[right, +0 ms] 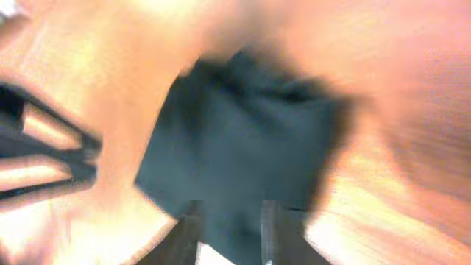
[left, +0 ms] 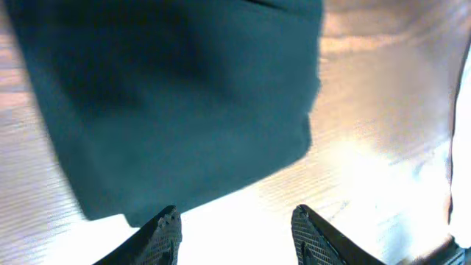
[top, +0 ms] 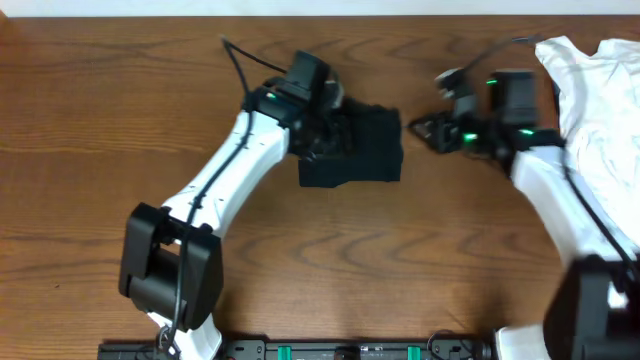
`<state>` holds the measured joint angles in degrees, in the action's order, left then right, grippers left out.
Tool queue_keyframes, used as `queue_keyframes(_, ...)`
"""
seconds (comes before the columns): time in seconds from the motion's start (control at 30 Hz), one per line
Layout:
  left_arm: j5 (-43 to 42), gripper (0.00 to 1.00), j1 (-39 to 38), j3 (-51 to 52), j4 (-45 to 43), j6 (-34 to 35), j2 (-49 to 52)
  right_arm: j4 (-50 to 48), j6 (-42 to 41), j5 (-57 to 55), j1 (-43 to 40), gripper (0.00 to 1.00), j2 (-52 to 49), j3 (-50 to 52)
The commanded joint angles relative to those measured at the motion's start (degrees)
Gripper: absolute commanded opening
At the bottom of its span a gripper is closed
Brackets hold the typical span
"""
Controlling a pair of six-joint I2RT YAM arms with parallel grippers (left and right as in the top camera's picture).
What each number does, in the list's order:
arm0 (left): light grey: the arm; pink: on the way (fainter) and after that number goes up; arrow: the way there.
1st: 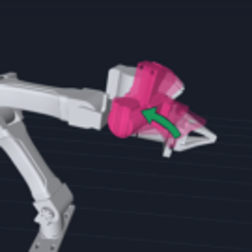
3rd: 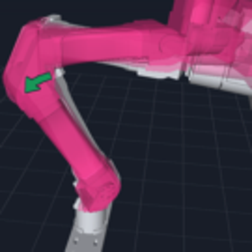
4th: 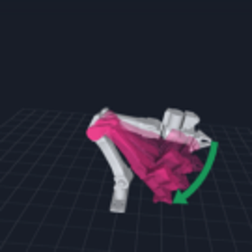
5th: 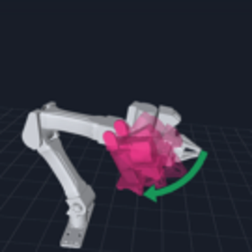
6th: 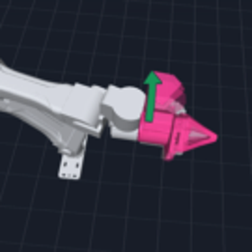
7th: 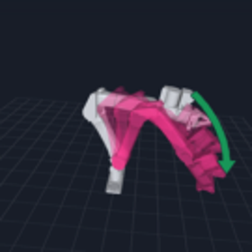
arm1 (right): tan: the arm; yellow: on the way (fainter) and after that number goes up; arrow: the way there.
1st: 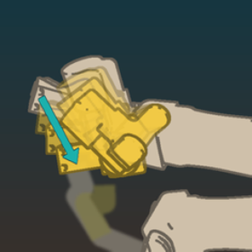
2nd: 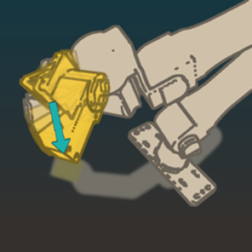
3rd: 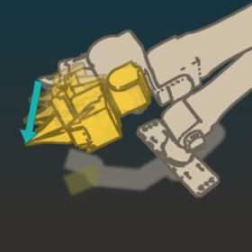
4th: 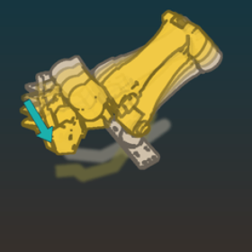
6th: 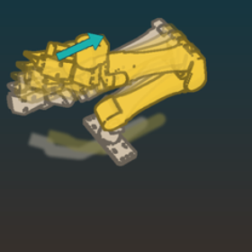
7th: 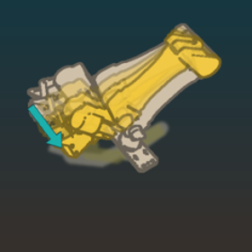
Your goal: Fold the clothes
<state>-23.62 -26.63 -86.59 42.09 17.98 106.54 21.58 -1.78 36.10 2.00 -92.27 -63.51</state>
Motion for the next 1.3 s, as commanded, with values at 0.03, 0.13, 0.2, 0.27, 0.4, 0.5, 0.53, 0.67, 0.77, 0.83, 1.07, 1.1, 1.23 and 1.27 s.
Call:
queue_keyframes(0.03,0.37,0.46,-4.44,-0.37,-3.74,-0.22,1.66,0.98,-3.32,-14.69,-6.21,0.63,3.23,-0.07)
queue_keyframes(0.13,5.64,0.26,-7.04,-0.37,-8.17,2.29,2.47,2.49,-3.32,-20.41,-9.09,0.95,3.04,-0.02)
queue_keyframes(0.2,11.69,0.19,-8.35,-0.37,-10.64,4.39,3.28,4.11,-3.32,-22.73,-10.27,0.99,2.91,-0.02)
queue_keyframes(0.27,14.91,0.15,-9.27,-0.37,-13.11,5.03,4.39,5.29,-3.32,-22.8,-10.99,0.99,2.91,-0.02)
queue_keyframes(0.4,15.15,0.15,-10.21,-0.37,-17.27,5.07,7.06,6.88,-3.32,-22.97,-11.15,0.99,2.91,-0.02)
queue_keyframes(0.5,15.17,0.15,-10.56,-0.37,-18.86,5.6,9.88,6.99,-3.32,-22.99,-11.15,0.99,2.89,-0.02)
queue_keyframes(0.53,15.15,0.15,-10.6,-0.37,-19.12,5.95,10.86,6.97,-3.32,-23.02,-11.15,0.99,2.89,-0.02)
queue_keyframes(0.67,15.15,0.15,-10.75,-0.37,-19.52,6.12,14.27,6.97,-3.32,-22.99,-11.15,0.99,2.89,-0.02)
queue_keyframes(0.77,15.45,0.15,-10.73,-0.37,-18.18,6.08,15.21,6.99,-3.32,-23.02,-11.15,0.99,2.89,-0.02)
queue_keyframes(0.83,15.8,0.15,-10.73,-0.37,-15.41,5.57,15.19,6.97,-3.32,-22.99,-11.15,0.99,2.89,-0.02)
queue_keyframes(1.07,20.46,0.15,-10.73,-0.39,-2.12,-6.71,15.17,6.99,-3.32,-22.99,-11.15,0.99,2.89,-0.02)
queue_keyframes(1.1,23.08,0.15,-10.73,-0.39,-0.09,-8.33,15.17,6.99,-3.32,-22.99,-11.15,0.99,2.89,-0.02)
queue_keyframes(1.23,29.29,0.17,-10.73,-0.42,2.43,-9.64,15.04,6.97,-3.32,-22.99,-11.15,0.99,2.89,-0.02)
queue_keyframes(1.27,29.24,0.17,-10.71,-0.55,2.19,-9.6,14.75,6.99,-3.32,-22.99,-11.15,0.99,2.89,-0.02)
